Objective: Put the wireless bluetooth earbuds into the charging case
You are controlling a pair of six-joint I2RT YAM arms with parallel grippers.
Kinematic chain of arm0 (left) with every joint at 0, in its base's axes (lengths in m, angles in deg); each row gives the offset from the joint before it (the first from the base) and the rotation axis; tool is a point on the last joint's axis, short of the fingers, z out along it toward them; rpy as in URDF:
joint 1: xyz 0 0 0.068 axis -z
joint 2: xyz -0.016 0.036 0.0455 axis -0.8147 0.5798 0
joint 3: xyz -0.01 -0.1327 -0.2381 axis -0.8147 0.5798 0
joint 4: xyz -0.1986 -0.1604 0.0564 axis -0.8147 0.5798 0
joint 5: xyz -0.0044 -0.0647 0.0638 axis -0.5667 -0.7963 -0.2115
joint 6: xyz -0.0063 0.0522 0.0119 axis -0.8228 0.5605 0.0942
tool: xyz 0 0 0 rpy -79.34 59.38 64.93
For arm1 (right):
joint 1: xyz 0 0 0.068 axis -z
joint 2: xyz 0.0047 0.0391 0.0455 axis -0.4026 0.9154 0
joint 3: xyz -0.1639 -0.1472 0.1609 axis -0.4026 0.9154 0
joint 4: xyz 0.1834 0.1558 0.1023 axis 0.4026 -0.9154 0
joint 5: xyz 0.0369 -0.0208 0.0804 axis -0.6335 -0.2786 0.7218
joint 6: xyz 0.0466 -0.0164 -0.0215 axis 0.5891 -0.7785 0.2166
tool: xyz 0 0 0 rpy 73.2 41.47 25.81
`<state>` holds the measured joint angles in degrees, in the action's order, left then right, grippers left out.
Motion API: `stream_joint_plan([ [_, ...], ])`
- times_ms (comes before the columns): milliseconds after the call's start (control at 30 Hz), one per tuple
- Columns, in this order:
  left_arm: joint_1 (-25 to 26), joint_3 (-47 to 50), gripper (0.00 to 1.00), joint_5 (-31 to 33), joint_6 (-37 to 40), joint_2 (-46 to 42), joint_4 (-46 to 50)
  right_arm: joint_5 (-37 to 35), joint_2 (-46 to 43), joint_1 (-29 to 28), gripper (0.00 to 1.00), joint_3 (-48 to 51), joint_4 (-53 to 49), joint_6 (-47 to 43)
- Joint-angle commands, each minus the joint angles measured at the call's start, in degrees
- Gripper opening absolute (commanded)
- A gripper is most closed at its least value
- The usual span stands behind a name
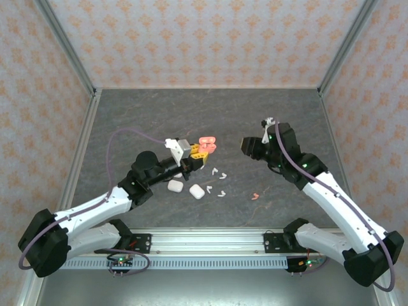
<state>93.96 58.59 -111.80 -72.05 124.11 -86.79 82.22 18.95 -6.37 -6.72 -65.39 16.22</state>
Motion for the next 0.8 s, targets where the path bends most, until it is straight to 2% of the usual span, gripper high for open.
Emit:
stream_joint_plan([
  [0, 0.7, 0.6, 0.00, 2.5, 2.7, -2.1, 1.2, -4.4, 0.0, 0.2, 0.41, 4.9, -7.8, 7.1],
  [133, 0.7, 0.4, 0.00, 2.7, 3.6, -3.3, 2.2, -5.6, 0.0, 0.2, 0.40, 10.5, -9.9, 11.0],
  [333, 0.7, 0.6, 0.00, 2.2, 4.3, -3.4, 2.0, -3.4, 0.6, 0.2, 0.39, 18.7, -9.4, 15.5],
  [567, 0.7, 0.7, 0.00, 1.6, 4.5, -3.7, 2.1, -0.5, 2.3, 0.2, 0.38, 25.1, -4.0, 20.2],
  [767, 0.7, 1.2, 0.00, 1.8, 4.3, -3.7, 1.8, 2.0, 7.2, -0.4, 0.37, 25.3, 1.2, 20.1],
])
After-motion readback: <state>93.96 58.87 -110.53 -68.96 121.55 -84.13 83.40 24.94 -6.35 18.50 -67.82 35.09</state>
